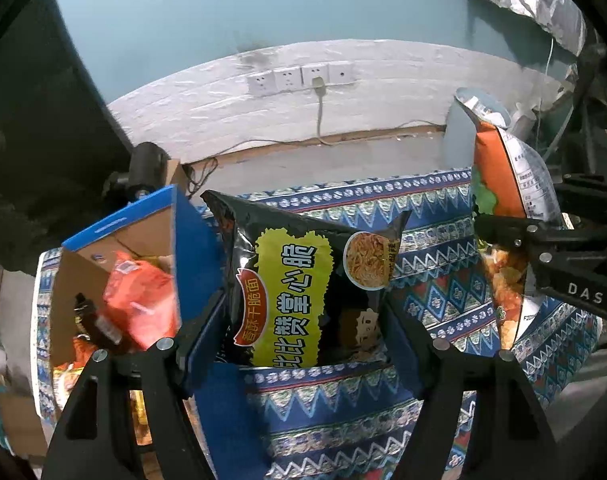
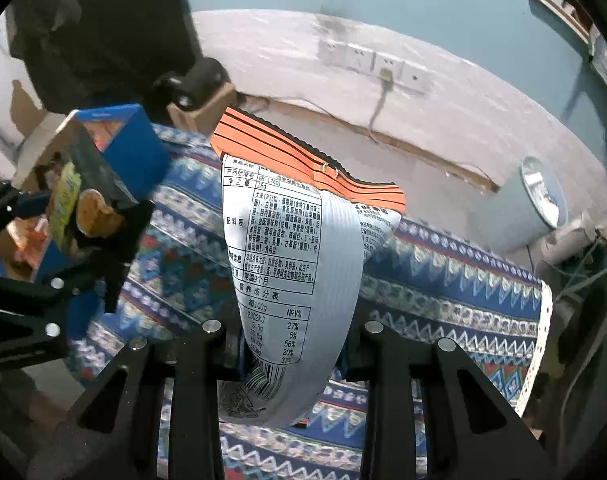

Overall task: Organize snacks
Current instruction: 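Lift both bags and carry them over the cardboard box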

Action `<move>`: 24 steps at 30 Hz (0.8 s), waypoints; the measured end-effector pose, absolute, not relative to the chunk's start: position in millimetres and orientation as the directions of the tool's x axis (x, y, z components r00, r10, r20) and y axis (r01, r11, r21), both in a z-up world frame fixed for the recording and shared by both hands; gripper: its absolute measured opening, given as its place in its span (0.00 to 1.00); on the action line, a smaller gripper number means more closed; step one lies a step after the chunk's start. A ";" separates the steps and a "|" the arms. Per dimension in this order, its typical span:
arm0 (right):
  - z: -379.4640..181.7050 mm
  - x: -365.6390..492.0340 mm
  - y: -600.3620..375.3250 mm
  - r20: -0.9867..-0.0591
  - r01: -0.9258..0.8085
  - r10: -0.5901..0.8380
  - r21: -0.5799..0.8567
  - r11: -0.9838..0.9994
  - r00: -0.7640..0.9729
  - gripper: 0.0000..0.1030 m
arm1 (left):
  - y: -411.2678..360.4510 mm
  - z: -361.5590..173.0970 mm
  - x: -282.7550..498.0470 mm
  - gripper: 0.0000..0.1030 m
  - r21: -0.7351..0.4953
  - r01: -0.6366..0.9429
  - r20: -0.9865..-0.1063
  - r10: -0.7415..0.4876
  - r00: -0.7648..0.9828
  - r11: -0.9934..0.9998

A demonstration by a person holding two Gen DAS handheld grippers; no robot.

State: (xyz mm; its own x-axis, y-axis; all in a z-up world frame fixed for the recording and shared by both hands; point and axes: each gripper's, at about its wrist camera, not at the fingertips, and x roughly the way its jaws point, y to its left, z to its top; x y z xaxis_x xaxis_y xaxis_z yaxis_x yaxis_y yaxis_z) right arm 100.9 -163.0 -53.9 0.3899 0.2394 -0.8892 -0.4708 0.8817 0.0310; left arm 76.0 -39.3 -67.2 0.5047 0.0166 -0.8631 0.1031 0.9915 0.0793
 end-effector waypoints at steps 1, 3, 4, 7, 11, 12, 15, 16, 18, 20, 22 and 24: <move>-50.9 99.4 -159.6 -0.886 -0.477 0.248 0.036 0.878 0.391 0.29 | -36.4 -65.3 74.3 0.74 0.081 0.100 -0.861 0.019 0.508 0.992; -44.9 96.6 -150.6 -0.880 -0.490 0.269 0.048 0.871 0.391 0.29 | -28.0 -61.4 69.8 0.74 0.082 0.090 -0.856 0.024 0.516 0.993; -41.8 95.7 -146.0 -0.877 -0.496 0.281 0.057 0.866 0.390 0.29 | -23.0 -59.3 67.0 0.74 0.082 0.085 -0.854 0.027 0.520 0.993; -33.9 93.3 -133.2 -0.868 -0.515 0.312 0.078 0.854 0.386 0.29 | -9.3 -54.8 59.0 0.74 0.074 0.072 -0.850 0.026 0.526 0.995; -24.1 91.9 -109.5 -0.856 -0.543 0.353 0.105 0.833 0.377 0.29 | 11.8 -49.2 49.3 0.74 0.061 0.044 -0.845 0.028 0.534 0.997; -22.9 91.9 -105.0 -0.854 -0.549 0.359 0.107 0.829 0.376 0.29 | 18.1 -48.0 47.1 0.74 0.059 0.034 -0.843 0.032 0.536 0.998; -17.0 90.1 -84.7 -0.847 -0.571 0.381 0.116 0.813 0.370 0.29 | 36.7 -45.2 41.1 0.74 0.054 0.004 -0.839 0.044 0.543 0.999; -15.4 89.8 -77.2 -0.845 -0.579 0.388 0.120 0.807 0.367 0.29 | 45.7 -44.3 38.1 0.74 0.051 -0.011 -0.837 0.049 0.545 0.999; -13.4 89.3 -64.8 -0.841 -0.592 0.403 0.128 0.796 0.360 0.29 | 57.9 -43.2 33.4 0.74 0.047 -0.033 -0.835 0.058 0.547 0.998; -10.9 87.6 -50.5 -0.838 -0.607 0.418 0.136 0.783 0.351 0.29 | 73.2 -43.1 28.0 0.74 0.042 -0.062 -0.833 0.069 0.549 0.997; -8.4 85.4 -35.6 -0.836 -0.623 0.430 0.141 0.769 0.340 0.29 | 87.9 -43.4 23.5 0.74 0.035 -0.089 -0.833 0.078 0.548 0.995; -6.7 83.3 -19.8 -0.835 -0.641 0.438 0.141 0.755 0.332 0.29 | 103.5 -43.9 17.0 0.74 0.021 -0.114 -0.833 0.081 0.547 0.993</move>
